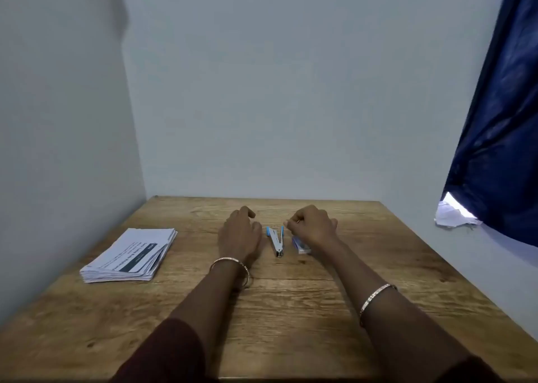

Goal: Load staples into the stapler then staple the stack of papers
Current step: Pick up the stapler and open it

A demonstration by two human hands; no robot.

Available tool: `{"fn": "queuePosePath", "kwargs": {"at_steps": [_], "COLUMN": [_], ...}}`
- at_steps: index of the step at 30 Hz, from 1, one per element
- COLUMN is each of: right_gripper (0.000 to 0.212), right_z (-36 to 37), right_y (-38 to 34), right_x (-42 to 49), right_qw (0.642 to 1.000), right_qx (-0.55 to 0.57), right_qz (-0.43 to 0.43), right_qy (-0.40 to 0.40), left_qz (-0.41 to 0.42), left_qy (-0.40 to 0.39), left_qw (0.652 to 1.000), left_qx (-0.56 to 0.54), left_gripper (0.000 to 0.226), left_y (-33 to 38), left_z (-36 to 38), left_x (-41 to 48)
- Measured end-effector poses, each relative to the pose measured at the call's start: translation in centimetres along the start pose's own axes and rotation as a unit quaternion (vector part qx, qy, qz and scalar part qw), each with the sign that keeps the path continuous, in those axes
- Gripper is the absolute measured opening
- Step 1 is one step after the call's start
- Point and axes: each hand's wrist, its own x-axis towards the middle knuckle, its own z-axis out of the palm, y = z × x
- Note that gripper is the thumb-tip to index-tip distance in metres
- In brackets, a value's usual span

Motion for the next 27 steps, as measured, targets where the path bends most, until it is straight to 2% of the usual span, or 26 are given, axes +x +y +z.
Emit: {"fn": "queuePosePath", "kwargs": {"at_steps": [3, 10, 13, 18, 20, 24, 27], "right_gripper": [0.027, 0.013, 0.014, 0.011, 0.010, 0.000, 0.003], "right_z": [1.0, 1.8, 2.1, 2.1, 1.8, 1.5, 1.6], "right_y": [0.1, -0.3, -0.2, 0.1, 0.0, -0.1, 0.1], "right_x": [1.0, 1.5, 1.6, 1.6, 1.5, 1.5, 1.7], "right_qw": [0.999, 0.992, 0.990, 0.982, 0.973, 0.959, 0.944], "right_qx": [0.004, 0.093, 0.109, 0.163, 0.201, 0.248, 0.303], "right_qz": [0.030, 0.067, 0.078, 0.084, 0.077, 0.057, 0.038], "right_qy": [-0.027, -0.060, -0.033, 0.041, 0.080, 0.123, 0.121], "left_qz": [-0.003, -0.014, -0.019, -0.044, -0.043, -0.040, -0.037], "left_qy": [-0.011, -0.044, -0.067, -0.132, -0.152, -0.189, -0.186], "left_qw": [1.000, 0.999, 0.997, 0.979, 0.970, 0.947, 0.934], "left_qx": [-0.002, -0.007, -0.030, -0.150, -0.184, -0.256, -0.302], "left_gripper": [0.022, 0.014, 0.022, 0.039, 0.037, 0.018, 0.022], "left_y": [-0.3, -0.6, -0.9, -0.3, 0.2, 0.6, 0.7], "left_z": [1.1, 2.0, 1.8, 2.1, 2.2, 2.4, 2.4], "left_x": [1.0, 2.4, 3.2, 3.5, 3.3, 3.1, 3.1]}}
